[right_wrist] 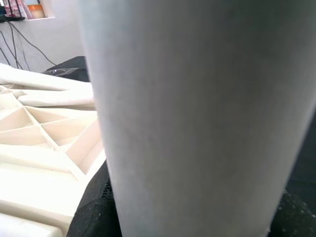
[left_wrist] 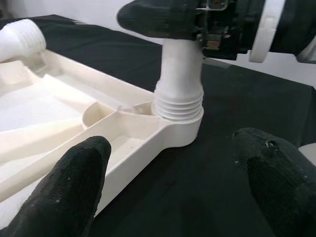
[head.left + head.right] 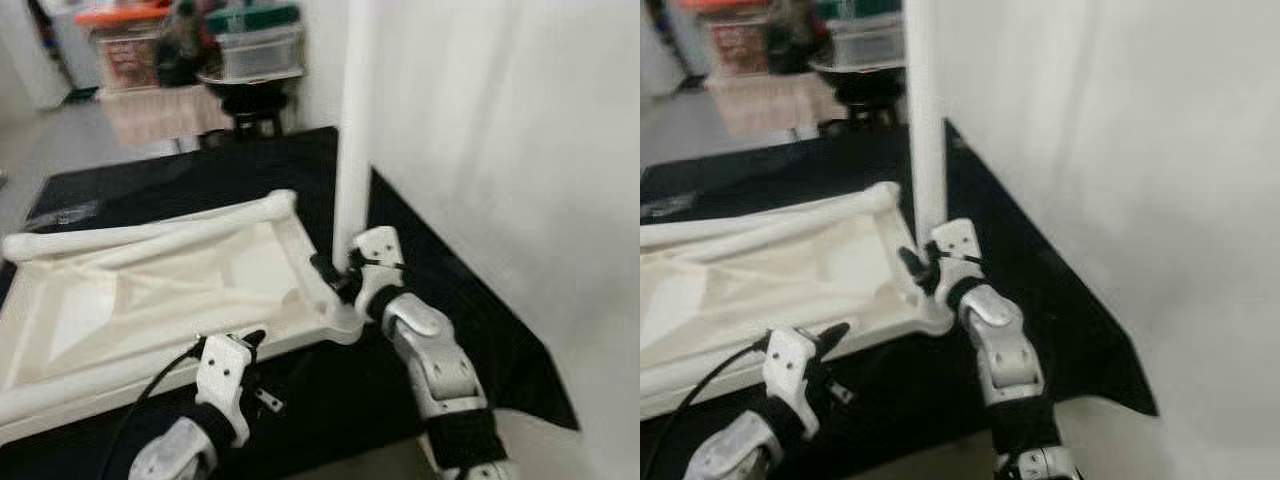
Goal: Building children table
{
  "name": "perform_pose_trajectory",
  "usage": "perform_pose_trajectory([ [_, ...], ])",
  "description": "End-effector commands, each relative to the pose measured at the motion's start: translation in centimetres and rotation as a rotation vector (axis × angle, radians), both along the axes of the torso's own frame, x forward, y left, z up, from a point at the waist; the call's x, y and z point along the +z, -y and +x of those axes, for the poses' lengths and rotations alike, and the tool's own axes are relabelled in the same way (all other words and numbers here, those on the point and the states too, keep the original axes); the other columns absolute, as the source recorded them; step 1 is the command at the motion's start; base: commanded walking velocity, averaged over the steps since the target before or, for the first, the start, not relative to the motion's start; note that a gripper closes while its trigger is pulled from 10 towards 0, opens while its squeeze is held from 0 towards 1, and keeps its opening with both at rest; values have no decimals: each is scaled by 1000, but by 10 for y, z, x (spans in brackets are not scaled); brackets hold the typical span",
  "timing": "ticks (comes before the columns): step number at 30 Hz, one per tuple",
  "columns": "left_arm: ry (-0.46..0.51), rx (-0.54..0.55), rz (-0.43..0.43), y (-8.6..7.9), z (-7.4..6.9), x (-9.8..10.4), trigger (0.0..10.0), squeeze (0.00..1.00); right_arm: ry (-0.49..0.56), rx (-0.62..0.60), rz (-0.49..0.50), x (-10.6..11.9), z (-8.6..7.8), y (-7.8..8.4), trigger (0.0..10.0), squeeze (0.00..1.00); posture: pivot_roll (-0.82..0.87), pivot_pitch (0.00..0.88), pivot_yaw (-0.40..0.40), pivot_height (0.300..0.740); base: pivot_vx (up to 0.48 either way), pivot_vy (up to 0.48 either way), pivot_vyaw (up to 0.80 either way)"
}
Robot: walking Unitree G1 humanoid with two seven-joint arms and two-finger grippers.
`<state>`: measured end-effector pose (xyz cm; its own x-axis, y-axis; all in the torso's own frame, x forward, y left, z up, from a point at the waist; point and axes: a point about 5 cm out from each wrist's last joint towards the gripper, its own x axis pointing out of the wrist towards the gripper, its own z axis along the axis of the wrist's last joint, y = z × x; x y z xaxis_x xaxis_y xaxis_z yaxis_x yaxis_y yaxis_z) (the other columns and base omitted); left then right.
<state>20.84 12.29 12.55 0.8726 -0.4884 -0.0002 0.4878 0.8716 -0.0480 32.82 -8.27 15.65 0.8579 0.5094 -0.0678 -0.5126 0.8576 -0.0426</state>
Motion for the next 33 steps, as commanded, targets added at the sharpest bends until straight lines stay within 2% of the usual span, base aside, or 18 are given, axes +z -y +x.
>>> perform_pose_trajectory([
  [1,-17,20,13,-3,1,-4,10000,0,-145,-31,-35,-26,-4,5,10000,0,-21,66,23,740,0,0,0],
  [2,-17,20,13,-3,1,-4,10000,0,-145,-31,-35,-26,-4,5,10000,0,-21,66,23,740,0,0,0],
  [3,-17,22,13,-3,1,-4,10000,0,-146,-20,-9,-23,-5,3,10000,910,-20,65,23,740,0,0,0],
  [4,-17,22,13,-3,1,-4,10000,0,-148,-16,9,-21,-5,2,10000,910,-20,65,23,740,0,0,0],
  [5,-23,12,8,-2,2,-5,10000,0,-114,78,57,-6,-1,-4,10000,1000,-19,59,19,740,0,0,0],
  [9,-26,8,6,-1,3,-5,10000,0,-69,163,76,5,6,-6,10000,1000,-19,58,19,740,0,0,0],
  [10,-26,7,5,-1,3,-6,10000,0,-45,323,78,15,14,-4,10000,882,-17,52,18,740,0,0,0],
  [12,-26,7,5,-1,3,-6,10000,0,-45,323,78,15,14,-4,10000,882,-17,52,18,740,0,0,0],
  [13,-26,7,4,-1,4,-6,10000,0,-41,449,57,18,15,-3,10000,12,-17,49,17,740,0,0,0],
  [14,-26,7,4,-1,4,-6,10000,0,-41,449,57,18,15,-3,10000,12,-17,49,17,740,0,0,0],
  [17,-26,8,3,-1,6,-7,10000,0,-41,729,-27,25,17,1,10000,0,-6,40,12,740,0,0,0],
  [18,-26,8,3,-1,6,-7,10000,0,-41,729,-27,25,17,1,10000,0,-6,40,12,740,0,0,0],
  [20,-26,10,3,-1,6,-7,10000,0,-51,815,-39,29,20,0,10000,0,6,41,12,740,0,0,0],
  [26,-27,13,6,-1,6,-8,10000,0,-92,880,8,32,27,-4,10000,0,9,37,13,740,0,0,0],
  [27,-28,13,6,-1,6,-9,10000,0,-103,877,24,32,29,-5,0,0,14,31,13,740,0,0,0],
  [33,-34,4,0,-1,4,-10,10000,0,-120,878,46,28,33,4,0,0,6,37,22,740,0,0,0],
])
